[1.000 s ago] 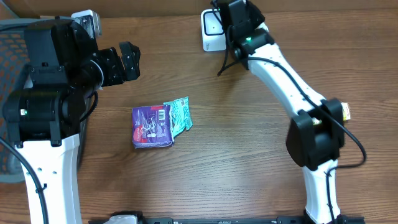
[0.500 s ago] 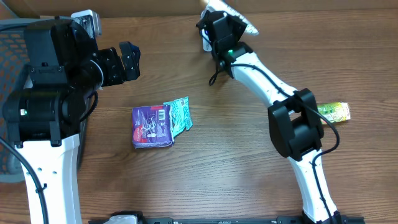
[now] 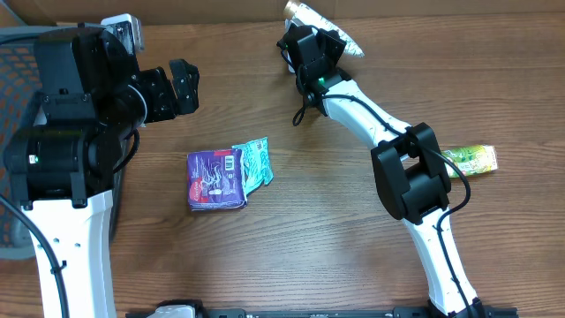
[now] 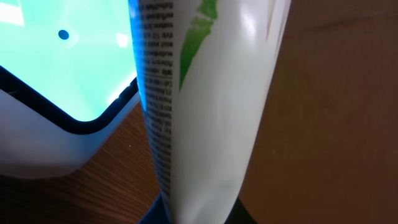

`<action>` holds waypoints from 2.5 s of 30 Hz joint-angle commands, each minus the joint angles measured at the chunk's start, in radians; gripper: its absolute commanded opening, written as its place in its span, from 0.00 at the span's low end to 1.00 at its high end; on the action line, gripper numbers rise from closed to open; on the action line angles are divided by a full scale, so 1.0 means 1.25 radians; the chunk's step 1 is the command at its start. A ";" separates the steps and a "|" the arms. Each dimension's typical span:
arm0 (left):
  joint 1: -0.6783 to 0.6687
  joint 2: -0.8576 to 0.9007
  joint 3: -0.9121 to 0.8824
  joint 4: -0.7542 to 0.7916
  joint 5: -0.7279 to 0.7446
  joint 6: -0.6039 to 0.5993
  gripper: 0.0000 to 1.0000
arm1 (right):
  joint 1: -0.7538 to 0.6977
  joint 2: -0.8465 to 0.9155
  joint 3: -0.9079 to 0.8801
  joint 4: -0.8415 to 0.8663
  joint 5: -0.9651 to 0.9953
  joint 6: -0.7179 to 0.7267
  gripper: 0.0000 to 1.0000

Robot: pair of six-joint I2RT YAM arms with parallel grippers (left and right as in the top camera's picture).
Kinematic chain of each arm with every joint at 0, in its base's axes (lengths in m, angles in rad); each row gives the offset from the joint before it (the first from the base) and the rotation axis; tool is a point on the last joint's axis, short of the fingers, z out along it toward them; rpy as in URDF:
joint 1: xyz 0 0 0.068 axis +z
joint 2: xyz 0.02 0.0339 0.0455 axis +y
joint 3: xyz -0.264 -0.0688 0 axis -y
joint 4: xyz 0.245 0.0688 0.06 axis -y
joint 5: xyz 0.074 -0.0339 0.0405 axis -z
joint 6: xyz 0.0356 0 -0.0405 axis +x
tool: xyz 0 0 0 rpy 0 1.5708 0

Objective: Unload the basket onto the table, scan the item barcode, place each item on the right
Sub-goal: 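Carry the white tube right and drop it beside the green snack pack, then reach the right gripper to the mint-green packet and grasp it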

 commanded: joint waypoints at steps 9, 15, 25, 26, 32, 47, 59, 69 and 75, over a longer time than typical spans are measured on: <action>0.000 0.003 0.006 0.002 0.003 0.016 0.99 | 0.028 -0.080 0.029 -0.044 0.033 0.072 0.04; 0.000 0.003 0.006 0.002 0.003 0.016 1.00 | 0.050 -0.299 0.029 -0.328 -0.226 0.318 0.04; 0.000 0.003 0.006 0.002 0.003 0.016 1.00 | -0.143 -0.545 0.025 -0.815 -0.672 1.143 0.04; 0.000 0.003 0.006 0.002 0.003 0.016 1.00 | -0.164 -0.541 0.013 -0.847 -0.666 1.186 0.04; 0.000 0.003 0.006 0.002 0.003 0.016 1.00 | -0.289 -0.540 -0.282 -0.812 -0.546 1.497 0.04; 0.000 0.003 0.006 0.002 0.003 0.016 1.00 | -0.443 -0.540 -0.556 -0.562 -0.446 1.455 0.92; 0.000 0.003 0.006 0.002 0.003 0.016 1.00 | -0.311 -0.549 -0.391 -0.613 -0.985 1.006 0.91; 0.000 0.003 0.006 0.002 0.003 0.016 1.00 | -0.010 -0.462 -0.506 -0.415 -1.008 1.266 0.75; 0.000 0.003 0.006 0.002 0.003 0.016 1.00 | 0.106 -0.386 -0.511 -0.317 -0.932 1.360 0.64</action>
